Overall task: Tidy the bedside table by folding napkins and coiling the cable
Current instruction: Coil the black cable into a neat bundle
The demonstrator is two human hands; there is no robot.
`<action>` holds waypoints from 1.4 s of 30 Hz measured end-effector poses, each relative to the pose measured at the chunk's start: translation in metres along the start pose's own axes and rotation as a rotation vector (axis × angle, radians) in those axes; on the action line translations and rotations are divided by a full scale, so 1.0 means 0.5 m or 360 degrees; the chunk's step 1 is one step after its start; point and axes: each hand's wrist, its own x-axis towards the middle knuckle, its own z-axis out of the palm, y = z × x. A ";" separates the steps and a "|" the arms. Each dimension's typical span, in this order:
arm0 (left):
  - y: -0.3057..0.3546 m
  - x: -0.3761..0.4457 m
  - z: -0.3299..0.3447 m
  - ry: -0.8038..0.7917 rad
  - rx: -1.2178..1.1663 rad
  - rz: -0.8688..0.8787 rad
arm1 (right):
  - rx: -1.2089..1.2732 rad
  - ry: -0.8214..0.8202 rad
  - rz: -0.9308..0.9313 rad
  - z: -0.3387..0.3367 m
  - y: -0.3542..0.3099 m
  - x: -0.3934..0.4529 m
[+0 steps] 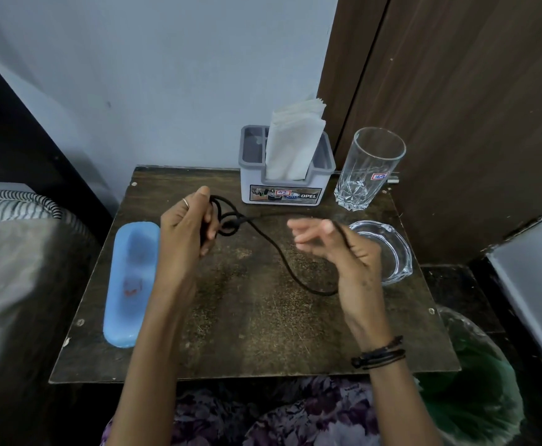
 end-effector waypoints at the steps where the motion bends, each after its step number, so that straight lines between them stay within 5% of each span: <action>1: -0.001 0.001 -0.003 0.0024 0.0007 -0.0017 | 0.0234 0.0051 0.0011 0.001 -0.004 0.001; 5: -0.001 0.002 -0.019 0.0115 -0.0003 -0.0108 | 0.0736 0.0189 0.0082 -0.011 -0.020 0.008; 20: 0.051 -0.005 -0.030 -0.0118 -0.0118 -0.0030 | -0.0276 -0.0322 0.0763 0.054 0.015 -0.011; 27: 0.053 -0.008 -0.026 -0.0157 -0.0083 -0.0095 | -0.1090 -0.0334 0.0772 0.058 0.022 -0.021; 33: 0.051 -0.009 -0.023 -0.0231 -0.0004 -0.0170 | -0.1939 0.0145 0.0437 0.060 0.010 -0.022; 36: 0.048 -0.010 -0.017 -0.0319 -0.0032 -0.0221 | -0.1687 0.0198 0.0055 0.064 0.008 -0.017; 40: 0.047 -0.013 -0.003 -0.0411 -0.0171 -0.0322 | -0.0561 -0.0294 0.0411 0.086 0.015 -0.017; 42: 0.048 -0.013 0.000 -0.0413 -0.0276 -0.0375 | -0.0345 -0.0296 0.0390 0.092 0.020 -0.017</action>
